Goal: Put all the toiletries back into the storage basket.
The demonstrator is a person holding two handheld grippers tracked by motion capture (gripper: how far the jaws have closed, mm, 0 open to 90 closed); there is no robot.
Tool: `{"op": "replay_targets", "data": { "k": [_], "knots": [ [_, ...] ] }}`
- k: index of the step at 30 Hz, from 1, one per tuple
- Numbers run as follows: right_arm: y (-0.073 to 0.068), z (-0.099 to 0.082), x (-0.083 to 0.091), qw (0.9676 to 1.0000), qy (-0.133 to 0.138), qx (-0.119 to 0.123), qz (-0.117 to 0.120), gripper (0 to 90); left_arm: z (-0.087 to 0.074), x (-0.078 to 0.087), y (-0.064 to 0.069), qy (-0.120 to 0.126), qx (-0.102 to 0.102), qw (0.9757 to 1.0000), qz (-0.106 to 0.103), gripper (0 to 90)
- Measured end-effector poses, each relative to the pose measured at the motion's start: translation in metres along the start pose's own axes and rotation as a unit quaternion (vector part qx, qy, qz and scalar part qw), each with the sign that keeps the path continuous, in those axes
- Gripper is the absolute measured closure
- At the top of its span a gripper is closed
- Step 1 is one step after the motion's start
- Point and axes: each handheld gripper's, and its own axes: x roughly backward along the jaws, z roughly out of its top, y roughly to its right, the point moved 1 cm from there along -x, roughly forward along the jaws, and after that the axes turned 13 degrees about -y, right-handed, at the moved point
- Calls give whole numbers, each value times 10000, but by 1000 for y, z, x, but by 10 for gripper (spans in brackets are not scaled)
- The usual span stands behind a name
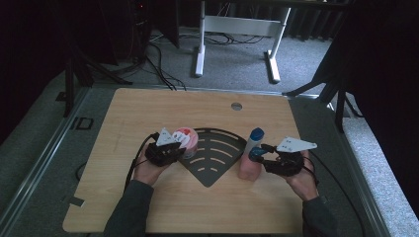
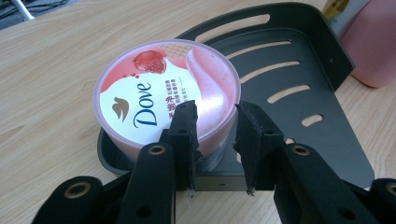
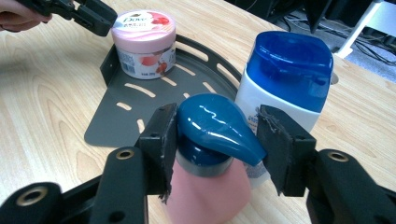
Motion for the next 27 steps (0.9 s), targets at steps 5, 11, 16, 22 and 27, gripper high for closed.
{"op": "replay_targets", "data": {
  "k": [5, 11, 16, 22, 27],
  "knots": [
    [-3, -3, 3, 9999, 18, 90, 73, 562, 1, 0, 1, -14, -28, 10000, -6, 682],
    [-7, -3, 2, 9999, 48, 139, 72, 585, 1, 0, 3, -2, -49, 10000, -20, 681],
    [-9, -3, 3, 9998, 97, 120, 144, 635, 2, 2, 5, 24, -81, 10000, -33, 680],
    [-10, -5, 5, 9996, 169, 100, 194, 686, 6, 4, 9, 93, -135, 9998, -75, 675],
    [-9, -7, 4, 9996, 147, 115, 212, 655, 12, 7, 15, 169, -198, 9995, -171, 672]
  ]
}}
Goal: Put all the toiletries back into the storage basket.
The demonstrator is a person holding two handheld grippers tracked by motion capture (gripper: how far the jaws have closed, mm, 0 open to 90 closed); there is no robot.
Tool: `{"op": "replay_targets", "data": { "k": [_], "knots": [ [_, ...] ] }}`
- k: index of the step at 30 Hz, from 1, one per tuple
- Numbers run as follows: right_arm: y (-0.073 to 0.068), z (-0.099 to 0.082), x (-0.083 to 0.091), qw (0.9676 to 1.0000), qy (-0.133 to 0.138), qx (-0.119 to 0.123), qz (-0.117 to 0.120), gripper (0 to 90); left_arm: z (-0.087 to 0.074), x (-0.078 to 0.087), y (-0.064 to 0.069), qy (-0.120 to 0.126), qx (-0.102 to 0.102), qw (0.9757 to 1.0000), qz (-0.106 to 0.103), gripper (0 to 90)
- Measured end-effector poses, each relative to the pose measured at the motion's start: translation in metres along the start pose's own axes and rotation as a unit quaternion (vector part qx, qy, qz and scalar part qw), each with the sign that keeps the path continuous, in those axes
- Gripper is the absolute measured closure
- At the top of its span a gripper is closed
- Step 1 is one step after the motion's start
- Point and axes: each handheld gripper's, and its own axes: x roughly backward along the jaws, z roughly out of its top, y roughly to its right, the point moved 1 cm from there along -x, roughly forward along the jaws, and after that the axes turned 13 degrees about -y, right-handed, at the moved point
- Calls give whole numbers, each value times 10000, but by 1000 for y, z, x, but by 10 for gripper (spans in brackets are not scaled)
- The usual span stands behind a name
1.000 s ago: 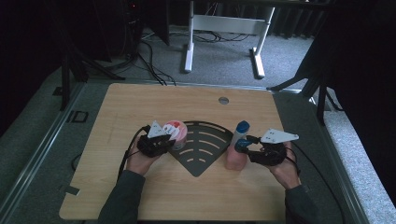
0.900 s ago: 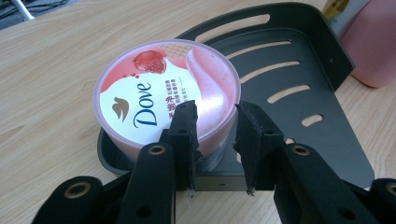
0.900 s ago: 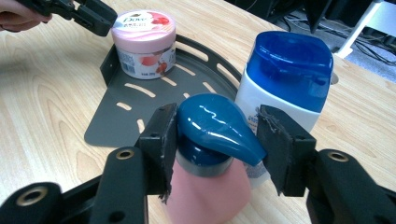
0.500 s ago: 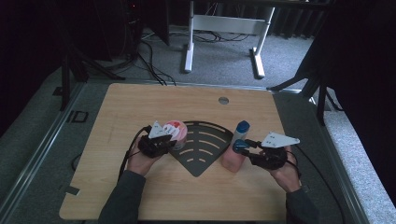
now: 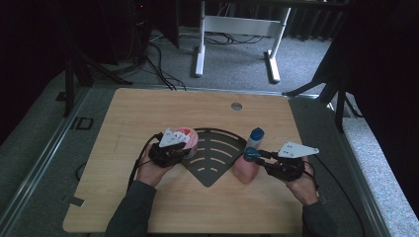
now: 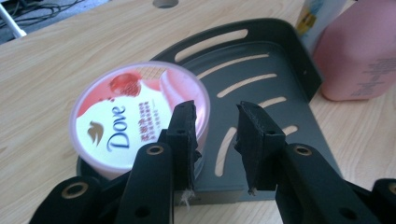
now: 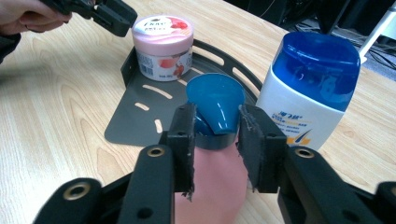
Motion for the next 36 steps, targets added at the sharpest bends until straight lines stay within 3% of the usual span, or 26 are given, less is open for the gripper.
{"op": "replay_targets", "data": {
  "k": [5, 11, 13, 36],
  "knots": [
    [1, -3, 1, 10000, -2, -19, -10, 601, 8, -2, 7, 34, -84, 9999, -74, 656],
    [2, -5, 0, 10000, -10, -51, 6, 601, 14, -4, 13, 63, -146, 9998, -123, 632],
    [2, -7, -3, 9999, -74, -67, -26, 606, 22, -7, 21, 80, -241, 9995, -207, 627],
    [3, -18, -10, 9996, -110, -234, 63, 512, 54, -27, 57, 28, -537, 9970, -559, 573]
  ]
}}
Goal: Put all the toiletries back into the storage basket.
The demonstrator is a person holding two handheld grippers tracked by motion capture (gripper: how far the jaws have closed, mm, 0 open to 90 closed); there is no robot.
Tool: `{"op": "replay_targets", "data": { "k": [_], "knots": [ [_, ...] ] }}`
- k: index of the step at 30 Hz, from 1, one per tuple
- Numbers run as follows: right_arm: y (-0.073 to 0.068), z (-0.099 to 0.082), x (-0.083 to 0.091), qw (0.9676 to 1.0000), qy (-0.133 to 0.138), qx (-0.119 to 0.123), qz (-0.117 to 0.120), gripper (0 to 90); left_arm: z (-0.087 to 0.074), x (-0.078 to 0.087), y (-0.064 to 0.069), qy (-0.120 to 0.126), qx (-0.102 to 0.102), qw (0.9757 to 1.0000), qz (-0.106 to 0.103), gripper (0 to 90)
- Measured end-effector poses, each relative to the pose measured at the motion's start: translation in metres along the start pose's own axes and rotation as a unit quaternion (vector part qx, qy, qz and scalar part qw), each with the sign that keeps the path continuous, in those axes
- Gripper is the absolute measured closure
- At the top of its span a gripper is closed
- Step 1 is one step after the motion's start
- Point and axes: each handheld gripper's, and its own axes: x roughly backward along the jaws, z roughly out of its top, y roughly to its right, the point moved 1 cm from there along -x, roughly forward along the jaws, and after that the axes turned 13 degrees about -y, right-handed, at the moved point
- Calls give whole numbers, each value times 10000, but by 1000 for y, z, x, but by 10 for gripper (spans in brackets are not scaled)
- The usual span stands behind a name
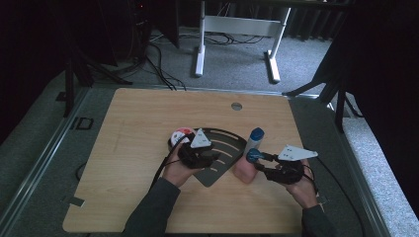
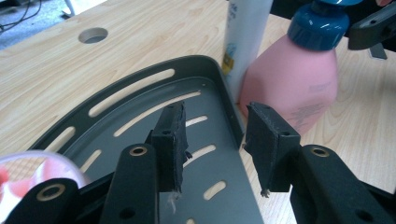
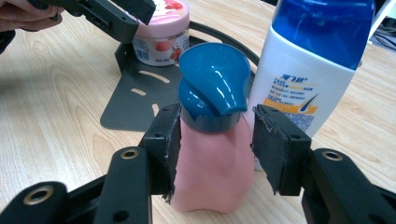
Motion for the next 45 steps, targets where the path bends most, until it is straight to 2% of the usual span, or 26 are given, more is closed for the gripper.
{"op": "replay_targets", "data": {
  "k": [8, 24, 28, 34, 42, 45],
  "knots": [
    [2, -5, 1, 10000, 42, -87, 1, 505, 13, -3, 4, 40, 4, 10000, -61, 558],
    [10, -15, 3, 9995, 60, -319, -58, 505, 31, -8, 15, -27, -127, 9997, -188, 535],
    [12, -17, 2, 9993, 55, -354, -65, 505, 37, -9, 19, -48, -146, 9996, -249, 515],
    [14, -19, 2, 9991, 41, -404, -84, 505, 47, -13, 28, -98, -289, 9991, -289, 469],
    [17, -21, 2, 9989, 40, -459, -106, 501, 54, -20, 35, -143, -285, 9989, -347, 414],
    [19, -23, 2, 9987, 6, -473, -183, 497, 56, -24, 38, -109, -244, 9990, -361, 371]
  ]
}}
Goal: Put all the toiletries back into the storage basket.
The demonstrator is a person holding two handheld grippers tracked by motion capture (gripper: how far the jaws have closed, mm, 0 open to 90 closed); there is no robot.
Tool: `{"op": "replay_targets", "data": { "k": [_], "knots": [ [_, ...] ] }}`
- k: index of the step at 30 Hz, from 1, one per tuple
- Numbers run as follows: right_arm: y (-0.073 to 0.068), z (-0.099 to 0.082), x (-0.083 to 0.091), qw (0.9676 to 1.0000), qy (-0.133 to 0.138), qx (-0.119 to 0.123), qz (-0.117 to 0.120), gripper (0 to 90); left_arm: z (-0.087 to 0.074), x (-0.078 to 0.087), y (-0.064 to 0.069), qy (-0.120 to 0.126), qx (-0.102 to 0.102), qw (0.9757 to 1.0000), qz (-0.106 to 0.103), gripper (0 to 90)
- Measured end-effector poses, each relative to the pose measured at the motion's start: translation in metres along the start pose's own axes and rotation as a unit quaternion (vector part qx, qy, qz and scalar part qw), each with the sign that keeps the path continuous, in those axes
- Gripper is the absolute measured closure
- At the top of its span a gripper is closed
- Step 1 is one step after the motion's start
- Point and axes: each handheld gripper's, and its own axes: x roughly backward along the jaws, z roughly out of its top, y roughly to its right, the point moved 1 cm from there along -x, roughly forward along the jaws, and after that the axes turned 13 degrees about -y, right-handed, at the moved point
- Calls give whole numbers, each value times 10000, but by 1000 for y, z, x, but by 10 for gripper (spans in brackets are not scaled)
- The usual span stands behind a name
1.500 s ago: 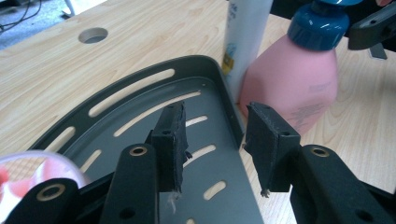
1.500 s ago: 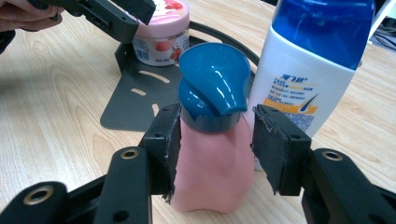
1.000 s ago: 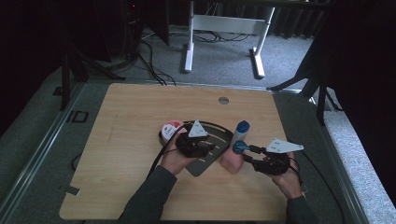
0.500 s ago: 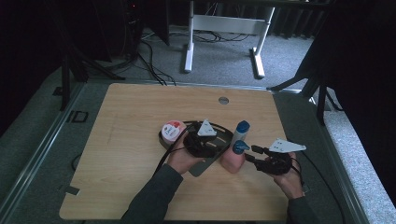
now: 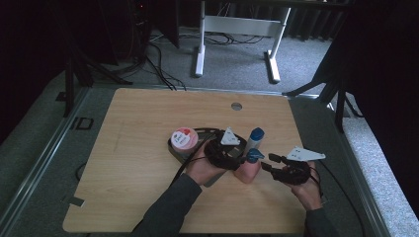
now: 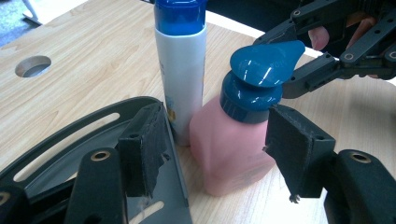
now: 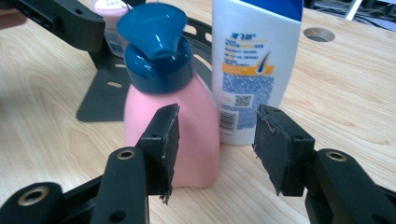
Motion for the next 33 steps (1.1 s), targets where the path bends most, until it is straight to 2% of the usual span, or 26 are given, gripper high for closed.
{"op": "replay_targets", "data": {
  "k": [11, 33],
  "knots": [
    [5, -4, -2, 9999, -35, -108, -14, 486, 8, -10, 9, 1, -31, 9999, -104, 338],
    [11, -10, -8, 9997, -100, -240, 33, 476, 19, -29, 19, -105, -152, 9998, -113, 368]
  ]
}}
